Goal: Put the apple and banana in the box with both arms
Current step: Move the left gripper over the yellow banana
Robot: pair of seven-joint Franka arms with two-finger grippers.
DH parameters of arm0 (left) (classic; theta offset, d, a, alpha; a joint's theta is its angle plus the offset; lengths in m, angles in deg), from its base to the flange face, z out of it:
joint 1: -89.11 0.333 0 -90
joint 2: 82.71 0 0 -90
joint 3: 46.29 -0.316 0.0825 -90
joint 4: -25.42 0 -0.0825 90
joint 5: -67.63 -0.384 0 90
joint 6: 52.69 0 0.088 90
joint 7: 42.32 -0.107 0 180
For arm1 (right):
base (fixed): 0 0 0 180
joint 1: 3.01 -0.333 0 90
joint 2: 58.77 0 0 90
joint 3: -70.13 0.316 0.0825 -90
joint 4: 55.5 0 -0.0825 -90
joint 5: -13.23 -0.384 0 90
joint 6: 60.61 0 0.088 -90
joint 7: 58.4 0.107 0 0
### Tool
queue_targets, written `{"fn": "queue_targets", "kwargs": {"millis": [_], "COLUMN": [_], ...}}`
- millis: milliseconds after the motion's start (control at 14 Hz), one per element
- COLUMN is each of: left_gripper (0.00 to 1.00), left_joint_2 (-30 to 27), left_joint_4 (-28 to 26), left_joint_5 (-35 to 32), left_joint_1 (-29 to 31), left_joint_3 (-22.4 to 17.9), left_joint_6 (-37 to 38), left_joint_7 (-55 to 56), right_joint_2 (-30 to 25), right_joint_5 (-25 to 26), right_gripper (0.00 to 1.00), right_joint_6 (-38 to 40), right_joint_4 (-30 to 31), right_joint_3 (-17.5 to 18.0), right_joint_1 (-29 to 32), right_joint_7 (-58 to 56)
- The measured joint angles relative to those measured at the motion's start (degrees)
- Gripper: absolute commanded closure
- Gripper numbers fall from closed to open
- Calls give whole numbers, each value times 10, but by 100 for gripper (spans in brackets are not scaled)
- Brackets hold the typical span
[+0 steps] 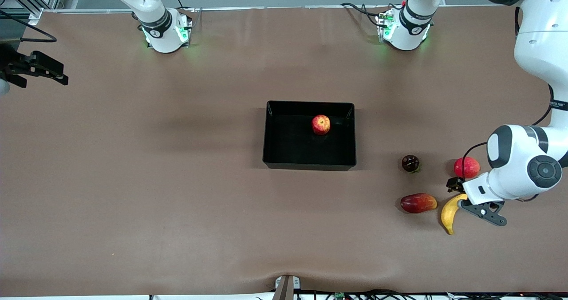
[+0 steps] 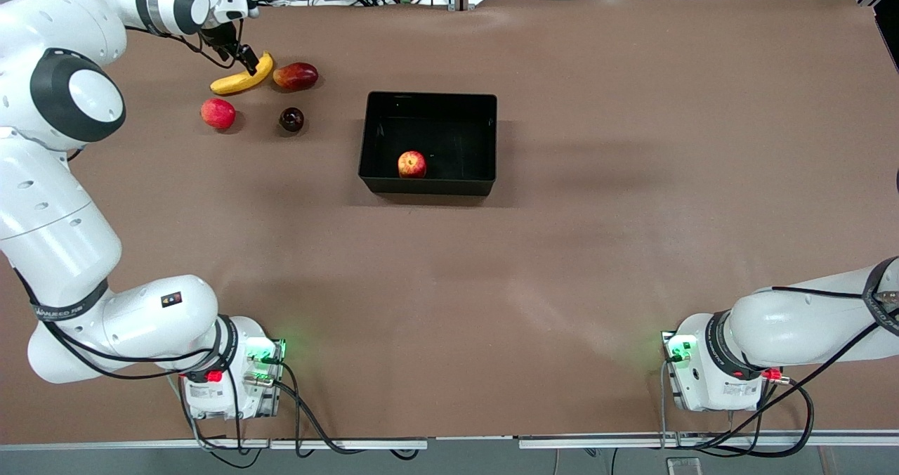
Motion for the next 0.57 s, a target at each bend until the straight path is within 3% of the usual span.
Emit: {"fn": "queue_targets", "kwargs": {"millis": [569], "left_gripper": [0], "left_joint_2": [52], "left_joint_4": [11], "left_joint_5": [0], "left_joint_1": [-2], "left_joint_3": [-26], "left_joint_6": [-98], "left_joint_7": [-108], "right_joint_2": [1], "right_joint_5": [-1], "right_gripper": [0], "right_joint_6": [-2], "right_joint_4": [0], "right_joint_3": [-2], "right_joint_1": [0], "right_joint_7": [0]}}
